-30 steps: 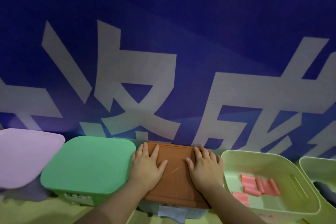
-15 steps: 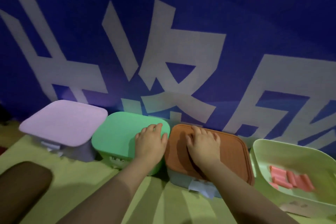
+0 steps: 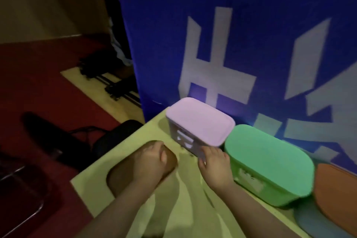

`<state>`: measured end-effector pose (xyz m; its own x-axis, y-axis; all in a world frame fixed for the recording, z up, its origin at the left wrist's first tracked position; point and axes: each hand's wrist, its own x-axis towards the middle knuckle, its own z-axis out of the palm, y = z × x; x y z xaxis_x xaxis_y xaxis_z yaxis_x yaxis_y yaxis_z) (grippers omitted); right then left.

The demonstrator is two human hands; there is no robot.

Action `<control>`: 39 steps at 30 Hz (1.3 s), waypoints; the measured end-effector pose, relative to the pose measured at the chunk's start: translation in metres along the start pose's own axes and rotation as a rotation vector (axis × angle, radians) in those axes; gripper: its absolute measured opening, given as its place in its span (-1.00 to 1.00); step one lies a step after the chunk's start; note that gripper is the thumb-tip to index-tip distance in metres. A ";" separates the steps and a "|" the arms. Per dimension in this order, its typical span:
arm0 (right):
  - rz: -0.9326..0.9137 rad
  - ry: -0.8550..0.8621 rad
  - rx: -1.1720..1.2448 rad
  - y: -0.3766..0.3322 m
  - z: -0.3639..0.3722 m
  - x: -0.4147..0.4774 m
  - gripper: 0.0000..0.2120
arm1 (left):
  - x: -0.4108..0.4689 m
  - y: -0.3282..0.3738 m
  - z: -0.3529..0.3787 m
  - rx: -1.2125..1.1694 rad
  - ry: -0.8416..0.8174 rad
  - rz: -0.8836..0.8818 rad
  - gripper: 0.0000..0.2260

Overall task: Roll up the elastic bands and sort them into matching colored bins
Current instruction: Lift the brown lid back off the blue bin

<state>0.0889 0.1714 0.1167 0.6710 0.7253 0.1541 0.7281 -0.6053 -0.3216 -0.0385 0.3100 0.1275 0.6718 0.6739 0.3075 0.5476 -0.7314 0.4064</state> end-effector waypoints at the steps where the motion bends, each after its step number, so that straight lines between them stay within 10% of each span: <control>1: -0.034 -0.016 -0.004 -0.021 0.012 0.009 -0.68 | 0.000 -0.022 -0.011 0.052 -0.052 -0.055 -0.72; 16: -0.152 -0.329 -0.127 -0.144 0.118 0.054 -0.61 | -0.023 -0.164 -0.009 0.201 -0.234 -0.230 -0.76; 22: -0.129 -0.358 -0.143 -0.142 0.125 0.046 -0.61 | -0.049 -0.159 0.012 0.211 -0.657 0.050 -0.63; 39: -0.104 -0.342 -0.154 -0.121 0.113 0.010 -0.65 | -0.057 -0.137 0.006 0.150 -0.579 0.254 -0.83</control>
<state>-0.0079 0.2891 0.0520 0.5261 0.8371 -0.1503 0.8197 -0.5462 -0.1728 -0.1494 0.3712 0.0494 0.9269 0.3429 -0.1526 0.3715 -0.8957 0.2442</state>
